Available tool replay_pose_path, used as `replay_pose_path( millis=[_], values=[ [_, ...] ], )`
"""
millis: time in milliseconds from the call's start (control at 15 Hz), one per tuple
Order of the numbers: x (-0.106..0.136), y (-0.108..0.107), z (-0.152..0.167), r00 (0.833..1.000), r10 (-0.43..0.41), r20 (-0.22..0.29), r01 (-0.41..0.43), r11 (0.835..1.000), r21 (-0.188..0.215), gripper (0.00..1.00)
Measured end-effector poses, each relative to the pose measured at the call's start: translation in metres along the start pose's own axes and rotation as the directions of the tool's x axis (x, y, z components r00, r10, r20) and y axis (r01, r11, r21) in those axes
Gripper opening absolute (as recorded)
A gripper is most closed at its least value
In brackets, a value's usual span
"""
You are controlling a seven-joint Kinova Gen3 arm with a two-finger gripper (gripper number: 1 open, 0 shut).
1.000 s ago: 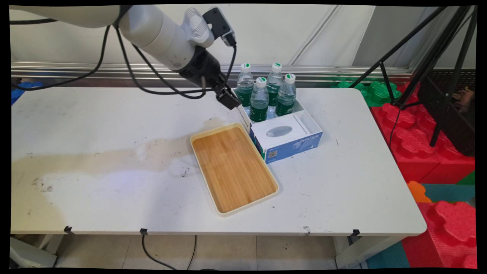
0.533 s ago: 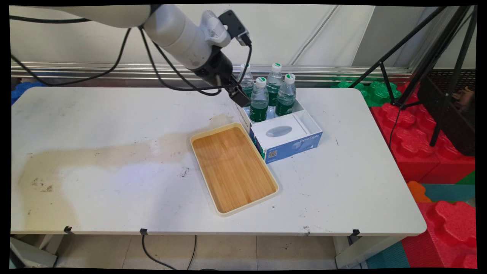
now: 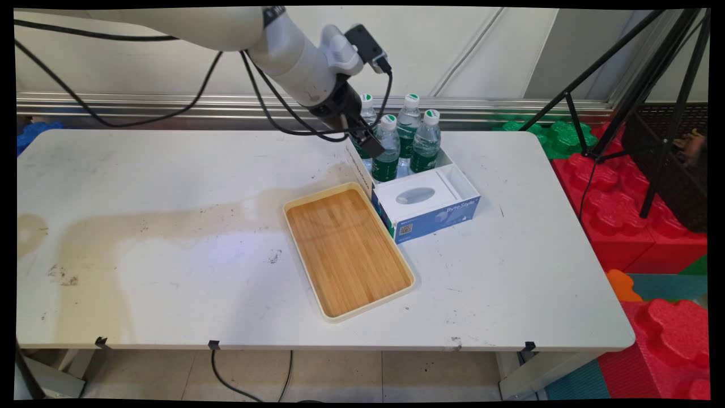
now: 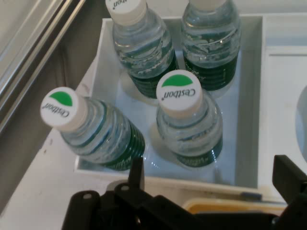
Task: Pick up the green bottle from the white box, then place the picked object on the tray
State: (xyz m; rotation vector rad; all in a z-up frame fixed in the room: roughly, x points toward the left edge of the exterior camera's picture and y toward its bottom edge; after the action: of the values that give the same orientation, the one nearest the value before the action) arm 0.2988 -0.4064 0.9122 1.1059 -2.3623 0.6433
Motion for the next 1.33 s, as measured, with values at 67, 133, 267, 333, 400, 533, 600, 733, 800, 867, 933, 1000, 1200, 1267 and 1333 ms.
replay_pose_path(
  millis=[67, 133, 267, 333, 400, 533, 600, 733, 800, 867, 933, 1000, 1200, 1267, 1333],
  values=[
    [0.002, -0.001, 0.008, 1.000, -0.002, 0.001, 0.002, 1.000, -0.002, 1.00],
    [0.003, -0.003, 0.017, 1.000, -0.004, 0.000, 0.004, 1.000, -0.004, 1.00],
    [0.006, -0.004, 0.028, 1.000, -0.006, 0.000, 0.006, 1.000, -0.006, 1.00],
    [0.007, -0.005, 0.034, 1.000, -0.008, 0.001, 0.008, 1.000, -0.007, 1.00],
    [0.008, -0.007, 0.041, 1.000, -0.010, 0.002, 0.010, 1.000, -0.009, 1.00],
    [0.008, -0.008, 0.053, 1.000, -0.016, 0.002, 0.016, 1.000, -0.015, 1.00],
    [0.009, -0.008, 0.057, 1.000, -0.017, 0.002, 0.017, 1.000, -0.019, 1.00],
    [0.010, -0.008, 0.066, 1.000, -0.018, -0.001, 0.018, 0.999, -0.027, 1.00],
    [0.010, -0.009, 0.070, 1.000, -0.018, -0.002, 0.018, 0.999, -0.029, 1.00],
    [0.010, -0.009, 0.074, 1.000, -0.018, -0.003, 0.018, 0.999, -0.030, 1.00],
    [0.010, -0.009, 0.077, 1.000, -0.019, -0.005, 0.018, 0.999, -0.032, 1.00],
    [0.011, -0.009, 0.081, 1.000, -0.019, -0.007, 0.019, 0.999, -0.033, 1.00],
    [0.011, -0.009, 0.086, 1.000, -0.020, -0.011, 0.019, 0.999, -0.032, 0.00],
    [0.011, -0.009, 0.086, 1.000, -0.020, -0.014, 0.020, 0.999, -0.029, 0.00],
    [0.011, -0.009, 0.087, 1.000, -0.021, -0.016, 0.021, 0.999, -0.026, 0.00]
  ],
)
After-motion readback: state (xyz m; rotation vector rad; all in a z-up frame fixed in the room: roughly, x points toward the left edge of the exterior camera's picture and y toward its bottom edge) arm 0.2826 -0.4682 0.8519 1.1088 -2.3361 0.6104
